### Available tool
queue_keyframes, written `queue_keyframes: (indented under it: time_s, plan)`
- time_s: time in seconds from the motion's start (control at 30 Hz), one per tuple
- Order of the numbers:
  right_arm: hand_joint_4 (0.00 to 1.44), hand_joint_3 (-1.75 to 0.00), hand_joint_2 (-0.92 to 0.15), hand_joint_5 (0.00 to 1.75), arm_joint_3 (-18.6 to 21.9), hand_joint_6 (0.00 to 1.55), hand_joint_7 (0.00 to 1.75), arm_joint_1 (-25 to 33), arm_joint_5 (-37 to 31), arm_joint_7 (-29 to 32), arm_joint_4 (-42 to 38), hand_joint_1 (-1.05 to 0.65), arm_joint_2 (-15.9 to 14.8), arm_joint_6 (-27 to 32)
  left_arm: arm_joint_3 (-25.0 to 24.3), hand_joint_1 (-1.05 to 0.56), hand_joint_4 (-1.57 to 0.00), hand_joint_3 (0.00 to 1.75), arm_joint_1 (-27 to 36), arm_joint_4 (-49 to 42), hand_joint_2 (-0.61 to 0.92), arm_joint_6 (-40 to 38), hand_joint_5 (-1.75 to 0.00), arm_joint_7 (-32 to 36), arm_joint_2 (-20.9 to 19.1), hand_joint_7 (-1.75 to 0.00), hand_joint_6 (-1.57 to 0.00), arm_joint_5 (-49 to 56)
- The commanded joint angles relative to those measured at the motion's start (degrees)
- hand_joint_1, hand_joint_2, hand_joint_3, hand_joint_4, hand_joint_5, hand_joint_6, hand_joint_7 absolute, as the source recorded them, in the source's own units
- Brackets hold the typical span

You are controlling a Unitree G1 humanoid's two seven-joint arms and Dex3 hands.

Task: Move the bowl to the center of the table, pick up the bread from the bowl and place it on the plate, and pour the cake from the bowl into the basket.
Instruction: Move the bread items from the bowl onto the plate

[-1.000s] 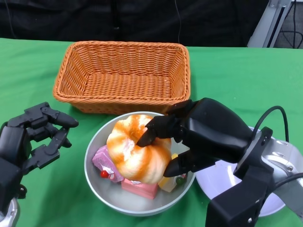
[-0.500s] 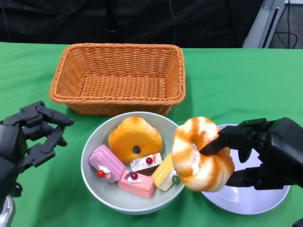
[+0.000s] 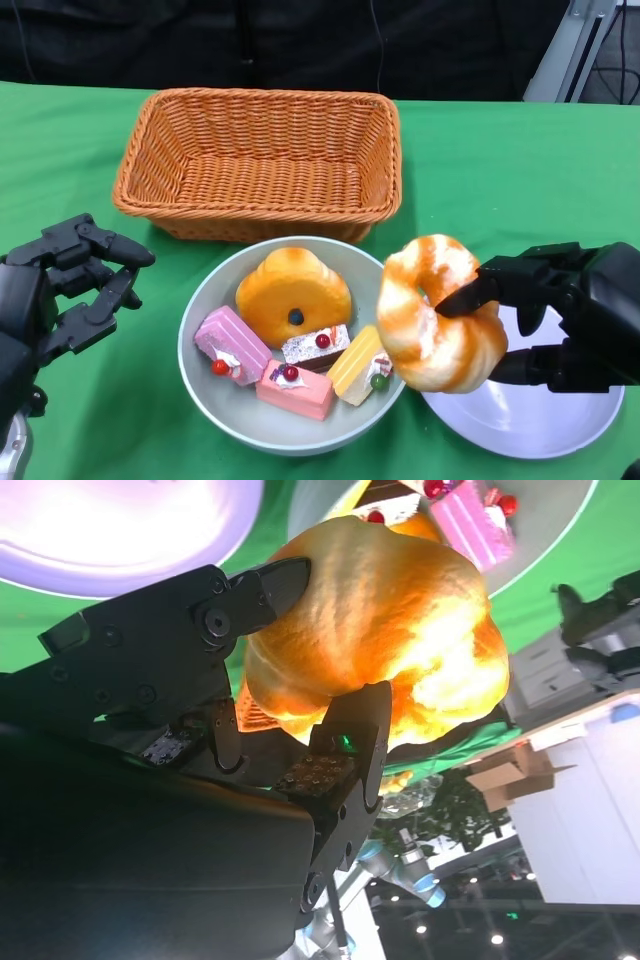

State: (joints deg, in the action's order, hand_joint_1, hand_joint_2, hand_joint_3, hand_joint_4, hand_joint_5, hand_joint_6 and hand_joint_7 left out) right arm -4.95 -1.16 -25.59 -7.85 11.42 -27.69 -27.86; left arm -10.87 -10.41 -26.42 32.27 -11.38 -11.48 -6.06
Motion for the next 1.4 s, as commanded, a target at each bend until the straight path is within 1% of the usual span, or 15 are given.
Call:
queue_keyframes:
  time_s: [0.03, 0.1, 0.23, 0.5, 0.73, 1.17, 1.4]
  plan:
    - [0.82, 0.0, -0.85, 1.35, 1.0, 0.95, 0.69, -0.1, -0.8, 1.2, -1.6, -0.13, -0.2, -0.3, -0.6, -0.09, -0.78, 0.55, -0.1, -0.4, 0.8, -0.1, -1.49, 0.1, -0.7, -1.06, -0.81, -0.5]
    - [0.82, 0.0, -0.85, 1.35, 1.0, 0.96, 0.69, -0.2, -0.9, 1.3, -1.7, -0.13, -0.1, -0.5, -0.6, -0.09, -0.78, 0.55, -0.1, -0.4, 0.8, -0.1, -1.49, 0.1, -0.7, -1.06, -0.81, -0.5]
    - [0.82, 0.0, -0.85, 1.32, 1.1, 0.95, 0.66, -1.2, -4.0, 3.5, -5.9, -0.14, -0.3, 0.6, -0.7, -0.09, -0.78, 0.55, -0.2, -1.0, 0.8, 0.6, -1.49, 0.1, -0.9, -1.05, -0.81, -0.3]
    - [0.86, 0.0, -0.85, 1.2, 0.9, 0.99, 0.55, -2.1, -5.7, 5.2, -8.9, -0.13, -0.8, 0.3, -0.6, -0.1, -0.78, 0.55, -0.3, -1.3, 0.79, 0.5, -1.49, 0.3, -0.8, -1.08, -0.81, 0.0]
    - [0.87, 0.0, -0.85, 1.15, 0.9, 1.02, 0.48, -3.3, -6.7, 6.1, -12.0, -0.11, -1.0, 0.7, -0.6, -0.11, -0.78, 0.53, -0.4, -1.6, 0.8, 0.7, -1.49, 0.4, -0.7, -1.07, -0.82, -0.1]
    - [0.86, 0.0, -0.84, 1.14, -0.3, 1.05, 0.39, -5.8, -10.0, 9.1, -18.9, -0.12, -1.8, 0.9, -0.6, -0.11, -0.78, 0.52, -0.3, -1.7, 0.81, 0.9, -1.48, 0.4, -0.8, -1.05, -0.82, 0.0]
    - [0.87, -0.01, -0.85, 1.12, -1.5, 1.08, 0.34, -6.7, -10.5, 9.8, -21.5, -0.13, -1.2, 1.3, -0.6, -0.11, -0.78, 0.53, -0.2, -1.5, 0.8, 0.9, -1.49, -0.1, -0.9, -1.05, -0.83, -0.5]
